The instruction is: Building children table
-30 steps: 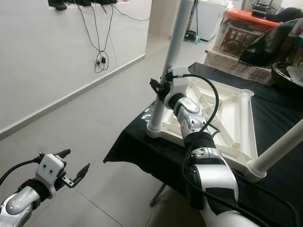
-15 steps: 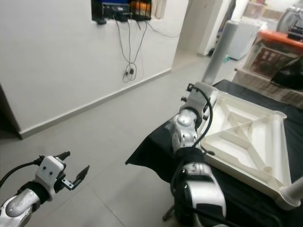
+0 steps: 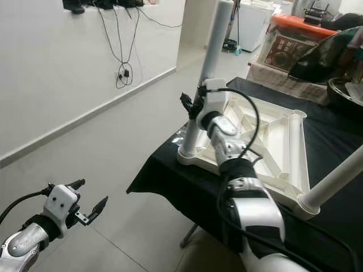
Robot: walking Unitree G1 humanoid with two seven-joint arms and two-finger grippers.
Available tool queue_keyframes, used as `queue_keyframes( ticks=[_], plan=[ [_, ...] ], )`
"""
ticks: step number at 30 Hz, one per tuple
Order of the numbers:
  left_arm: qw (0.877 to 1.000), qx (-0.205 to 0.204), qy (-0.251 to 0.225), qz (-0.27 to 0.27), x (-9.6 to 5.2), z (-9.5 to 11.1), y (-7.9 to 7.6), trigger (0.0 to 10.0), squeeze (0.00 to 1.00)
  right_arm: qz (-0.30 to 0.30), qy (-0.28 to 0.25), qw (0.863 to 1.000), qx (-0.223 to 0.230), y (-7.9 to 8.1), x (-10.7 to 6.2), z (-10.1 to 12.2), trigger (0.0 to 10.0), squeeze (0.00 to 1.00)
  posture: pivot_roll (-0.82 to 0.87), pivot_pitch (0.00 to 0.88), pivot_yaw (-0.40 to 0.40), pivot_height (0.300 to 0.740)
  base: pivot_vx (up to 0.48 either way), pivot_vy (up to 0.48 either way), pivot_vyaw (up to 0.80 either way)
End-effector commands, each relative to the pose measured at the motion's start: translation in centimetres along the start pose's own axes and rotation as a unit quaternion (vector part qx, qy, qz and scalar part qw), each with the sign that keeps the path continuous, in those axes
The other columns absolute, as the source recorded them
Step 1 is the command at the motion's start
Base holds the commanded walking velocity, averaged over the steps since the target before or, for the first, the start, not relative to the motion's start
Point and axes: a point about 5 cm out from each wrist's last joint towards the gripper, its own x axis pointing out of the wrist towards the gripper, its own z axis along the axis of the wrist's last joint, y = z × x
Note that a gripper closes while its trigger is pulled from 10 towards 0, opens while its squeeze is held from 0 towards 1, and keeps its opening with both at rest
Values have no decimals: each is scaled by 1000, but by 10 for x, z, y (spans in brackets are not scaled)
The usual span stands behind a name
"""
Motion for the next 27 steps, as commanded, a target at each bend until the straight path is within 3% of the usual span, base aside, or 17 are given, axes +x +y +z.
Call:
queue_keyframes(
  ticks=[1, 3, 4, 5, 6, 7, 8, 9, 10, 13, 14, 17, 18, 19, 22, 23, 27],
  plan=[
    [1000, 0, 1, -7, 2, -1, -3, 10000, 0, 23, 21, 1000, 1, 5, -1, -12, 0, 0, 48, 0, -130, 740, 0, 0, 0],
    [1000, 2, 1, -6, 2, -1, -1, 10000, 0, 8, 38, 999, 0, 3, -1, -18, 0, 0, 50, 0, -127, 740, 0, 0, 0],
    [1000, 3, 0, -6, 3, -1, -1, 10000, 0, -89, 73, 993, -2, -7, -3, -29, 0, 0, 47, 0, -122, 740, 0, 0, 0],
    [1000, 3, 0, -6, 3, 0, -1, 10000, 0, -278, 114, 954, 3, -33, -18, -44, 0, 0, 48, 0, -122, 740, 0, 0, 0],
    [1000, 3, 0, -6, 3, 0, -1, 10000, 0, -278, 114, 954, 3, -33, -18, -44, 0, 0, 48, 0, -122, 740, 0, 0, 0],
    [1000, 4, 0, -6, 3, 0, -1, 10000, 0, -413, 134, 901, -3, -49, -37, -58, 0, 0, 49, 0, -122, 740, 0, 0, 0],
    [1000, 4, 0, -6, 3, 0, -1, 10000, 0, -413, 134, 901, -3, -49, -37, -58, 0, 0, 49, 0, -122, 740, 0, 0, 0],
    [1000, 3, 0, -6, 2, 0, -1, 10000, 0, -492, 143, 859, -8, -56, -51, -67, 0, 0, 52, 0, -121, 740, 0, 0, 0],
    [1000, 3, 2, -6, 1, -1, -1, 10000, 0, -522, 150, 839, 7, -50, -58, -79, 0, 0, 51, 0, -117, 740, 0, 0, 0],
    [1000, 3, 2, -6, 1, -1, -1, 10000, 0, -510, 154, 846, 19, -35, -55, -87, 0, 0, 48, 0, -108, 740, 0, 0, 0],
    [1000, 3, 3, -8, 1, -1, -1, 10000, 0, -476, 158, 864, 39, -18, -46, -92, 10000, 0, 47, 0, -105, 740, 0, 0, 0],
    [1000, 6, 2, -12, 2, -1, -1, 10000, 0, -368, 95, 924, 44, 8, -24, -74, 10000, 47, 45, 0, -107, 740, 0, 0, 0],
    [1000, 6, 2, -12, 2, -1, -1, 10000, 0, -368, 95, 924, 44, 8, -24, -74, 10000, 47, 45, 0, -107, 740, 0, 0, 0],
    [1000, 7, 2, -12, 3, 0, 0, 10000, 0, -331, 67, 940, 43, 12, -17, -64, 10000, 1000, 44, 0, -108, 740, 0, 0, 0],
    [1000, 8, 1, -9, 3, 0, 2, 10000, 0, -292, 50, 954, 37, 12, -10, -53, 10000, 1000, 44, 0, -112, 740, 0, 0, 0],
    [1000, 8, 0, -7, 4, 1, 3, 10000, 0, -256, 33, 966, 28, 9, -3, -39, 10000, 0, 47, 0, -115, 740, 0, 0, 0],
    [1000, 6, 0, -6, 3, 0, 1, 10000, 0, -80, -15, 996, 24, 11, 7, -8, 10000, 0, 47, 0, -118, 740, 0, 0, 0]
  ],
)
